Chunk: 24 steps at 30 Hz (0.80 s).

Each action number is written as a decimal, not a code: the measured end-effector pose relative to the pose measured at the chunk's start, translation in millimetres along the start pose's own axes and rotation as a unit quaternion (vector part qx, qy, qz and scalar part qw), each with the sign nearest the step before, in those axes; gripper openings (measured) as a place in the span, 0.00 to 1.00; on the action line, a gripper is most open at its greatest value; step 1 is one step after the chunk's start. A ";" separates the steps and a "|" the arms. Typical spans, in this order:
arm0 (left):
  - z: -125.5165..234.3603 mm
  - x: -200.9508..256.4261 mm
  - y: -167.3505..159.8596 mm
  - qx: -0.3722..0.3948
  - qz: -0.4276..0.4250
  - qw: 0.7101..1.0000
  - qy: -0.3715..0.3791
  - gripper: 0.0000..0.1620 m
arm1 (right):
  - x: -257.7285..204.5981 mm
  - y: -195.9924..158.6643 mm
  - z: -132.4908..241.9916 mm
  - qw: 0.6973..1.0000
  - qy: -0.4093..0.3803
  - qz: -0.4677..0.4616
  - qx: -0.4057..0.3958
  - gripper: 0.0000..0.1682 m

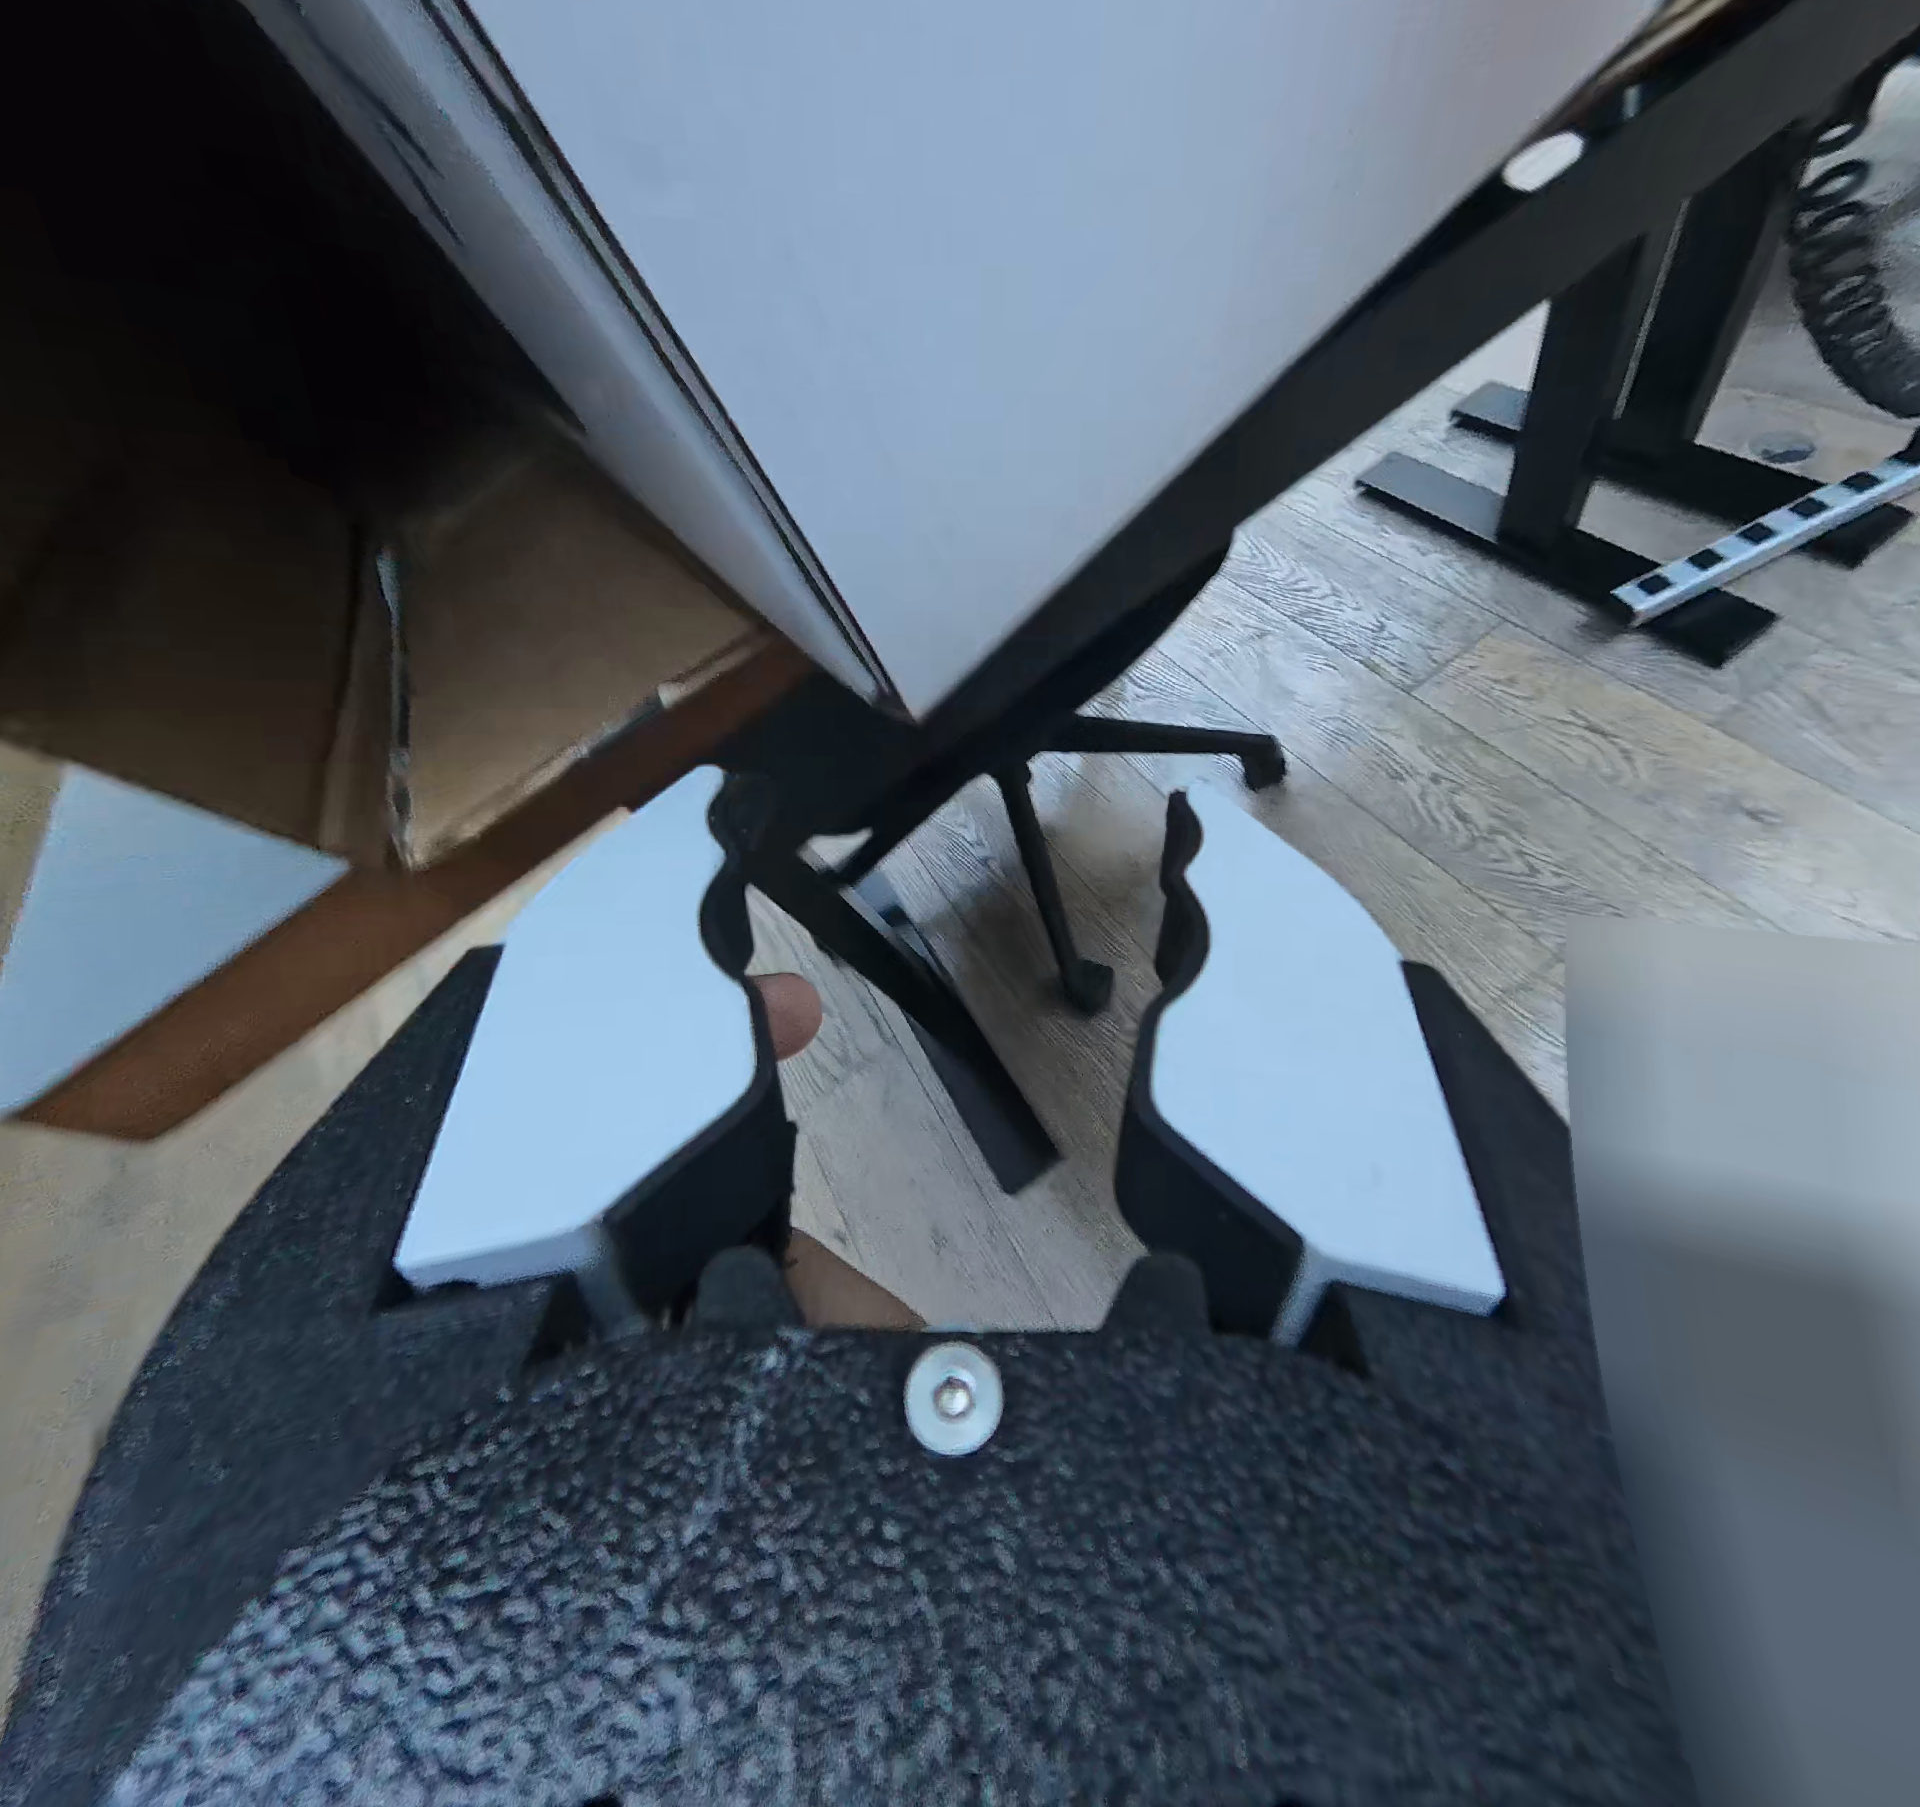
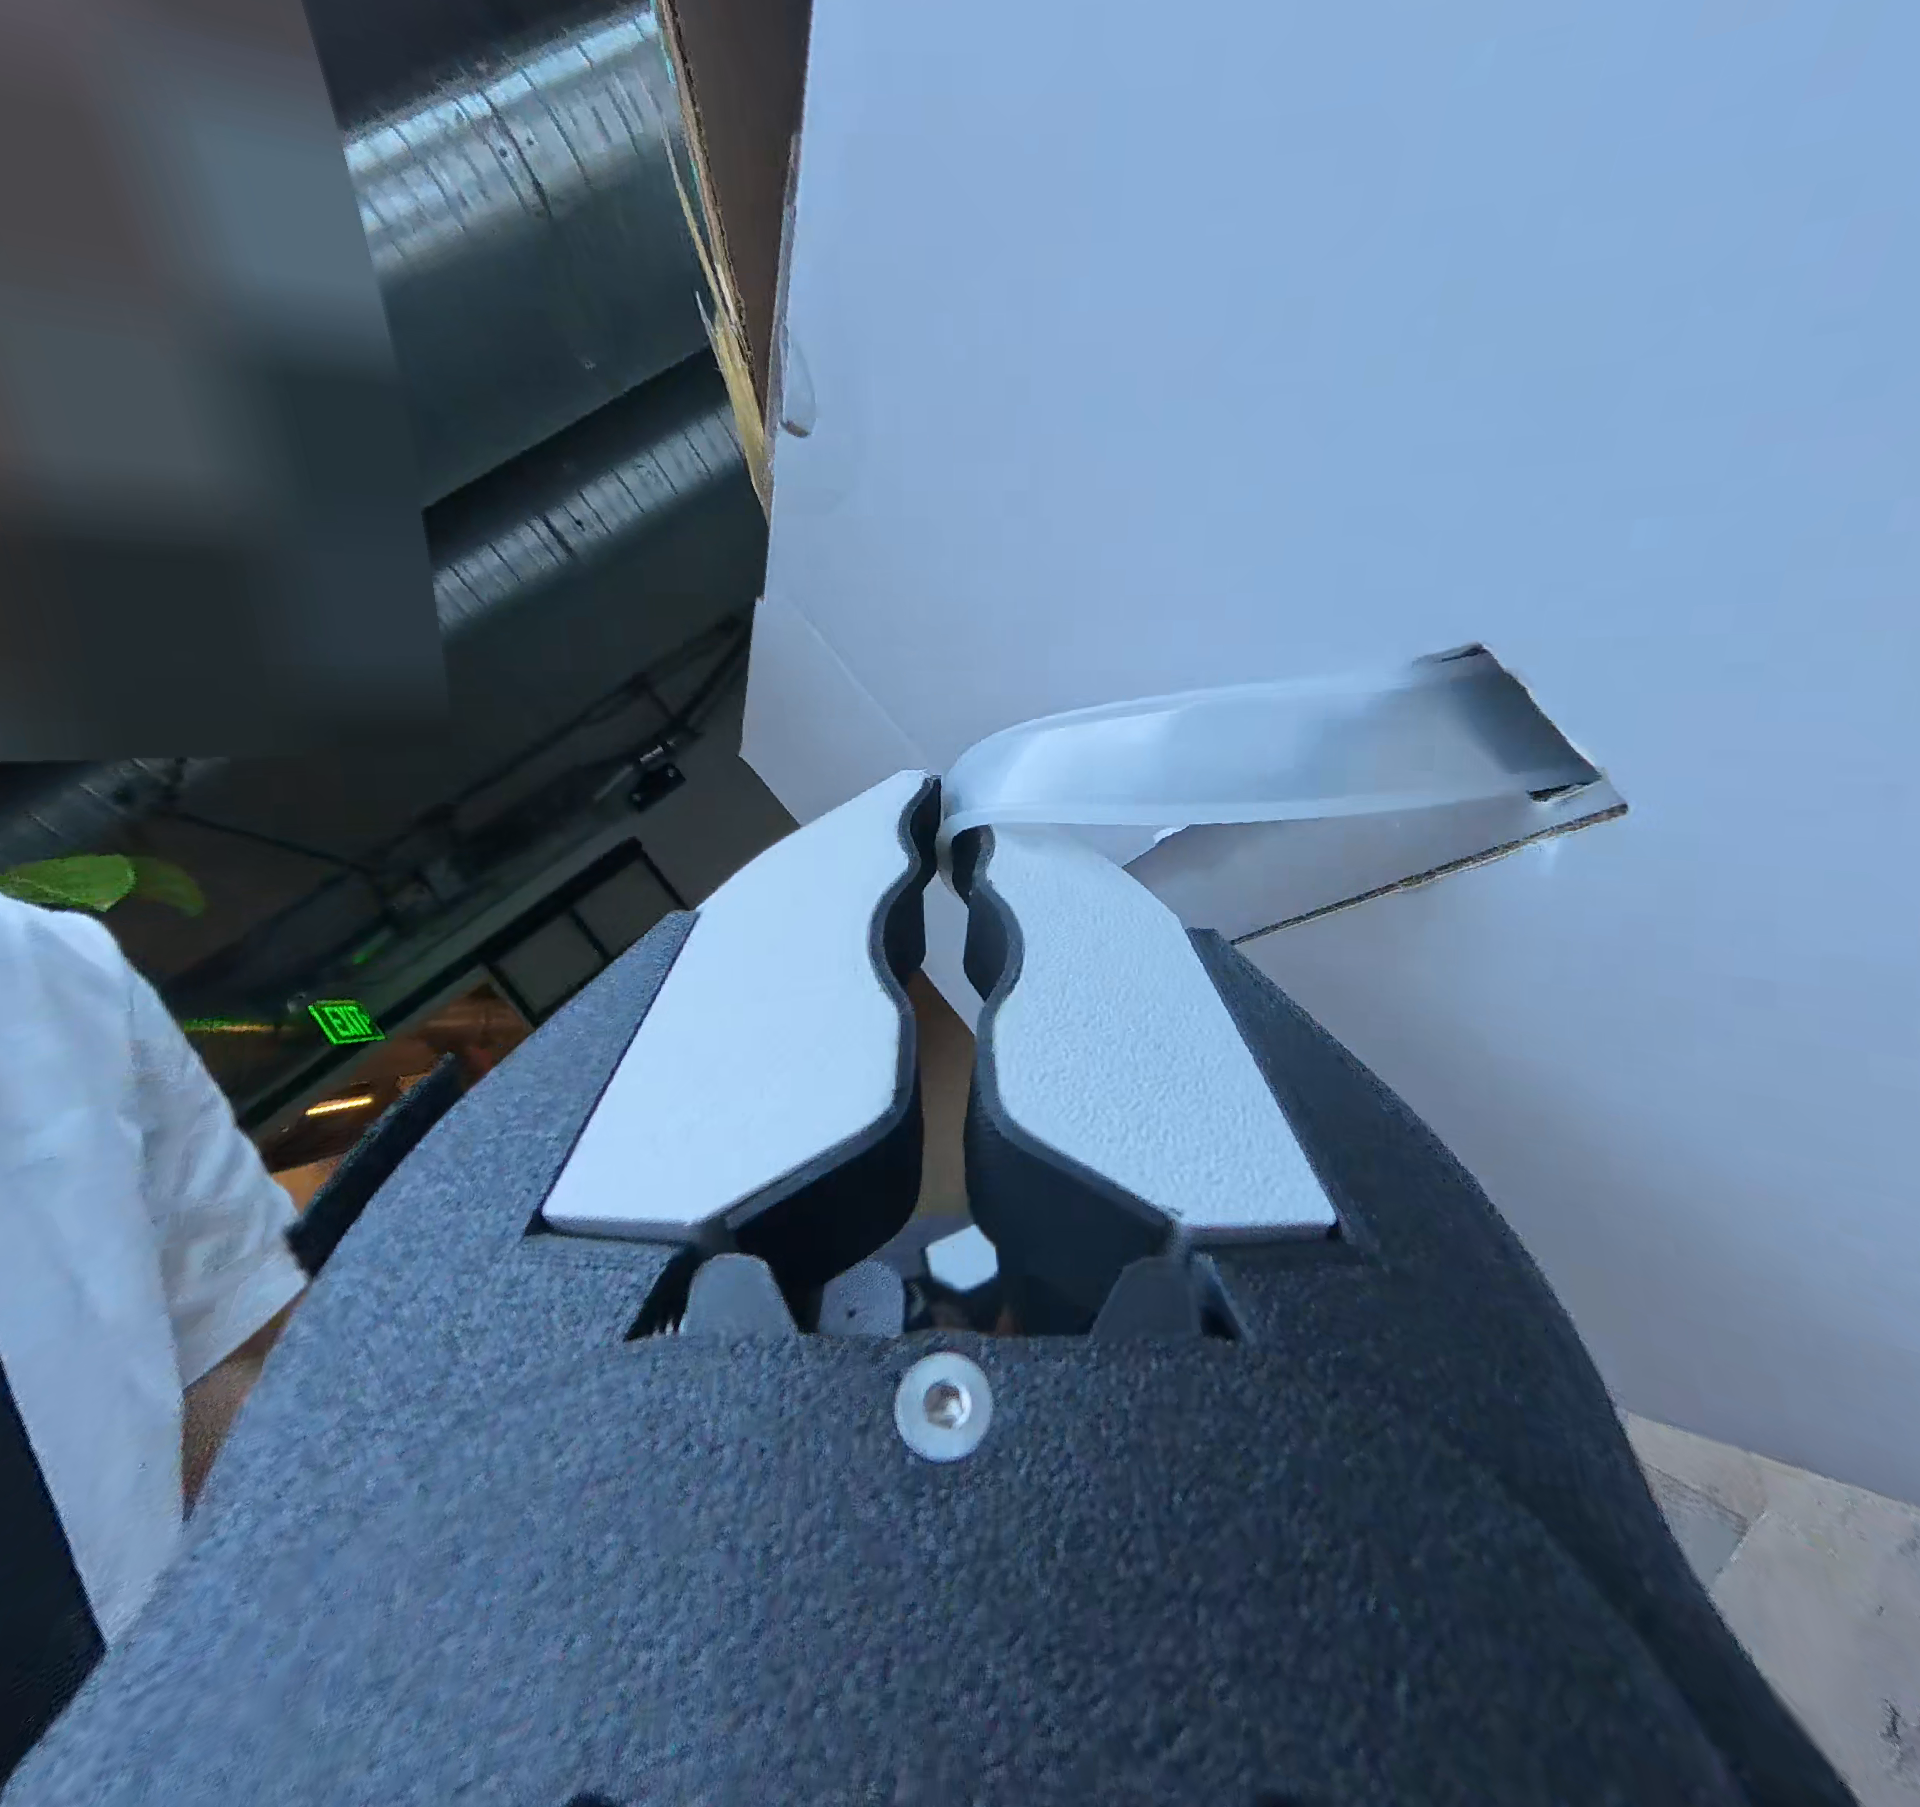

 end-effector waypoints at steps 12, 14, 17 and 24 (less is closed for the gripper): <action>9.6 71.7 -9.5 -0.061 0.057 0.995 -0.047 0.46 | -61.1 101.7 -64.2 0.996 -0.035 0.058 0.053 0.01; 1.5 84.0 0.5 -0.036 0.043 0.997 -0.059 0.46 | -67.2 108.3 -64.1 0.996 -0.053 0.041 0.057 0.01; 12.5 95.0 16.8 0.000 0.074 0.994 -0.085 0.41 | -76.5 121.3 -68.5 0.996 -0.073 0.039 0.040 0.01; 39.8 109.0 67.0 0.037 0.135 0.984 -0.106 0.36 | -95.9 155.6 -83.5 0.993 -0.116 0.028 0.009 0.00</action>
Point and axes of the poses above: each gripper's, where its closed fingertips meet, z back along the fingers, y out of its top, x = y × z across the jaws, the point moved 10 cm from there along z, back along the fingers, and after that the axes turned 15 degrees about z, right-handed, at the moved point
